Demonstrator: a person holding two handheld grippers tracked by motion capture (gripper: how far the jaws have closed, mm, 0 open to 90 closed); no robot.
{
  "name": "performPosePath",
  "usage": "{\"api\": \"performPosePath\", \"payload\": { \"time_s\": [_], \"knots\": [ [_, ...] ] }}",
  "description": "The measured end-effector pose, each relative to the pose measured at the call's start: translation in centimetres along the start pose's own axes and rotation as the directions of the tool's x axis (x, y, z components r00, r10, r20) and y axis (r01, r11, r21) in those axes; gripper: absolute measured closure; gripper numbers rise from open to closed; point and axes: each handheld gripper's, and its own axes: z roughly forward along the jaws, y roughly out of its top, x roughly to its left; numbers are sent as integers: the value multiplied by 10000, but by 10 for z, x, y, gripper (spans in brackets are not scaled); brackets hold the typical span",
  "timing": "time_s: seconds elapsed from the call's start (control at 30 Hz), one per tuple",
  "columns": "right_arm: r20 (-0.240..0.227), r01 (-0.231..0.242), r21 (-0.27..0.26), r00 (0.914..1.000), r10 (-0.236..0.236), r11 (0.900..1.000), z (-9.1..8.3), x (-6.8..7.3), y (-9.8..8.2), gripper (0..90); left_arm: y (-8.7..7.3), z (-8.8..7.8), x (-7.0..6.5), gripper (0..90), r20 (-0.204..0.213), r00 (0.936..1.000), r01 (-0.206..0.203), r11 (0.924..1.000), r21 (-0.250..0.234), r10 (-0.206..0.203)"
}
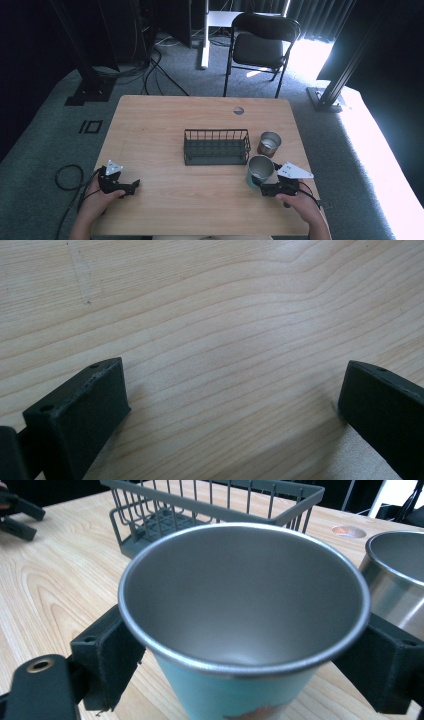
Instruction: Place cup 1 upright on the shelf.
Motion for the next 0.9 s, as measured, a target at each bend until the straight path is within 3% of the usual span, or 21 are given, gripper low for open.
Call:
{"api": "performPosePath", "payload": {
  "time_s": [0.47, 0.6, 0.9],
  "knots": [
    [127, 79, -150, 9999, -77, 9999, 5, 2, 3, 122, 0, 0, 0, 3, 1, 10000, -4, 10000, 0, 4],
    [229, -227, -129, 9995, 230, 9997, 5, 2, 6, 125, 0, 0, 0, 3, 1, 10000, -2, 10000, -1, 2],
    [343, -310, -400, 9989, 324, 9987, -1, 1, 16, 125, 0, 0, 0, 3, -14, 10000, -13, 10000, -1, 13]
  ]
}}
